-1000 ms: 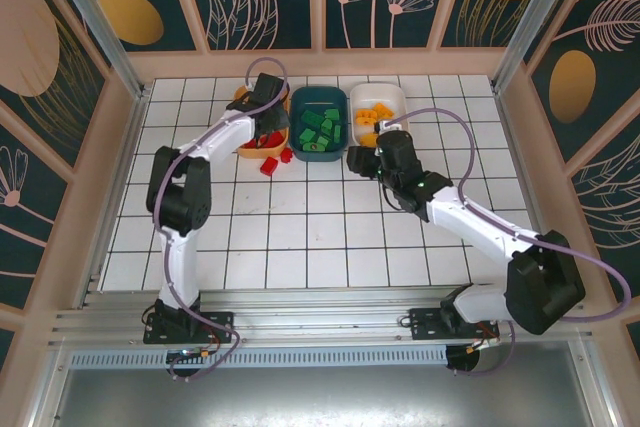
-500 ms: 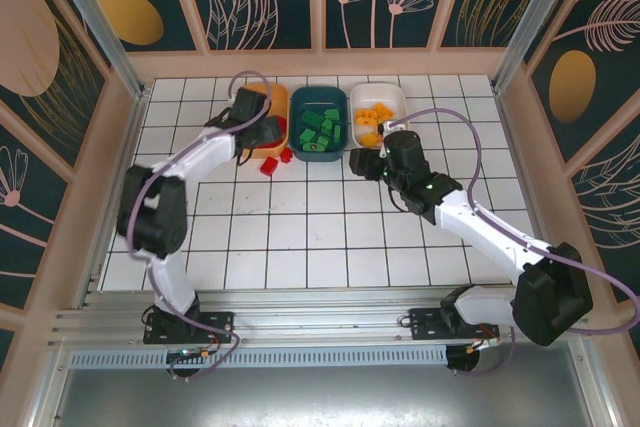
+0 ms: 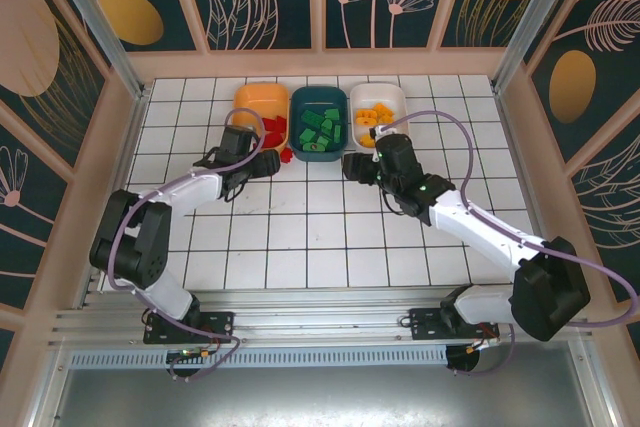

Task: Sort the legos into containers by color

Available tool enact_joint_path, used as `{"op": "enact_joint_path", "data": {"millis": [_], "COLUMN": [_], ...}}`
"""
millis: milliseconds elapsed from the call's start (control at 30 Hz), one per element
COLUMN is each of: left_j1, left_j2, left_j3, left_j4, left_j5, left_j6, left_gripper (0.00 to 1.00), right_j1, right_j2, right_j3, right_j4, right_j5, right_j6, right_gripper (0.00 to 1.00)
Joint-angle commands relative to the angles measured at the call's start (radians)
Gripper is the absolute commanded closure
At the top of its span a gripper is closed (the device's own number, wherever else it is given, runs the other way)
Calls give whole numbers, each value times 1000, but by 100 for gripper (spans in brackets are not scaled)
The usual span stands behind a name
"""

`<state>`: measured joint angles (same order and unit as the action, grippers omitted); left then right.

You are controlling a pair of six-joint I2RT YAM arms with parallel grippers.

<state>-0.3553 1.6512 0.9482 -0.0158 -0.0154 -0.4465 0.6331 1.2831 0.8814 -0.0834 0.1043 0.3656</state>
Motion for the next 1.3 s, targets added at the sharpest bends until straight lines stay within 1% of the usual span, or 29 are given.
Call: {"op": "enact_joint_path", "data": {"millis": [0,33,133,367,633,767,900,967,1100,1200,1267], "left_j1": [-4,-5,-11,-14,-16,-18,-19,-19,-19,-19,-19], "left_j2": [57,91,129,210,252,254,266,265,256,240,209], "left_j3": [49,65,92,146,141,134,131,124,100,83,66], "left_j4": [44,41,32,1,-6,6,8,12,25,28,33], "left_j5": [-11,-9,3,16,-15,-12,-23,-25,-25,-34,-31], "left_j6": [68,80,108,138,135,131,132,128,118,110,98], "left_gripper": [21,22,28,30,36,43,47,52,55,62,68], "right_j1": [6,7,5,0,-4,-4,-4,-4,-4,-4,-5], "right_j2": [-6,-7,-5,12,26,40,44,41,30,19,16], "right_j3": [-14,-19,-21,-13,-5,7,14,14,10,6,4], "right_j4": [28,28,24,26,25,27,28,24,17,17,17], "right_j5": [38,38,44,42,43,40,37,41,51,52,51], "right_j6": [32,33,33,29,24,22,21,16,9,12,12], "right_gripper": [29,29,29,30,29,30,30,31,31,31,31]}}
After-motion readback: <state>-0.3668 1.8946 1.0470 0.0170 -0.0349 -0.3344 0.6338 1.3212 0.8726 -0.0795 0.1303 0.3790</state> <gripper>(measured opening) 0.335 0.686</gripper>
